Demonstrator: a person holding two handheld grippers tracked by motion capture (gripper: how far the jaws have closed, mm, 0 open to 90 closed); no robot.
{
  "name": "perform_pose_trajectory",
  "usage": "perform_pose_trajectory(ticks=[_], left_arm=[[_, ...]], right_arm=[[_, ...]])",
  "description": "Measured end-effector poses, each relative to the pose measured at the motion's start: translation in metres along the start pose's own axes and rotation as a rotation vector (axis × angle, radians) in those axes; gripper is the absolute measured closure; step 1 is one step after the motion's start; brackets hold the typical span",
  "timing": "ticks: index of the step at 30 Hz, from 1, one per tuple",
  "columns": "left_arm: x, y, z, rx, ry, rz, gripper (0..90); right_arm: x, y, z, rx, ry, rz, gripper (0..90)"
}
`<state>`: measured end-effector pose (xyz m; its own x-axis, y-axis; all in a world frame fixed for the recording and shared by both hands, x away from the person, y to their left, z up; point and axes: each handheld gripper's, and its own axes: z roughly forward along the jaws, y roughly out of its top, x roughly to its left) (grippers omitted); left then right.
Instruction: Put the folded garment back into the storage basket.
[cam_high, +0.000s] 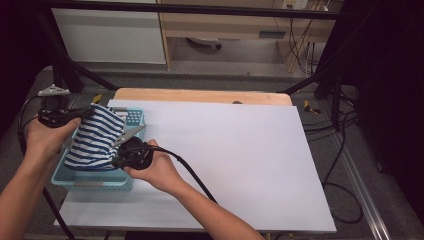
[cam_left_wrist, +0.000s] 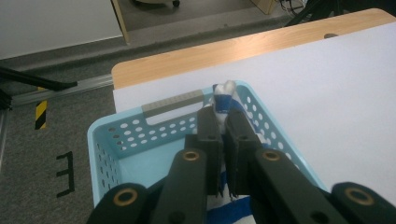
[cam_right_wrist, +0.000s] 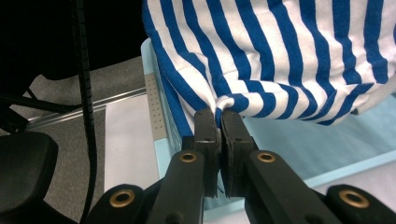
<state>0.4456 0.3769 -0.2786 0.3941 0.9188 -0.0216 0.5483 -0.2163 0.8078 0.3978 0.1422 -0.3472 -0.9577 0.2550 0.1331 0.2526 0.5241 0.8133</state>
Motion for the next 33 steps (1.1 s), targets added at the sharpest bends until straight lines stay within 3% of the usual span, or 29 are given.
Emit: perform_pose_trajectory(ticks=[33], left_arm=[[0.005, -0.019, 0.008, 0.042, 0.003, -0.015, 86.1]], right_arm=[[0.002, -0.006, 0.015, 0.029, 0.023, 0.016, 87.3]])
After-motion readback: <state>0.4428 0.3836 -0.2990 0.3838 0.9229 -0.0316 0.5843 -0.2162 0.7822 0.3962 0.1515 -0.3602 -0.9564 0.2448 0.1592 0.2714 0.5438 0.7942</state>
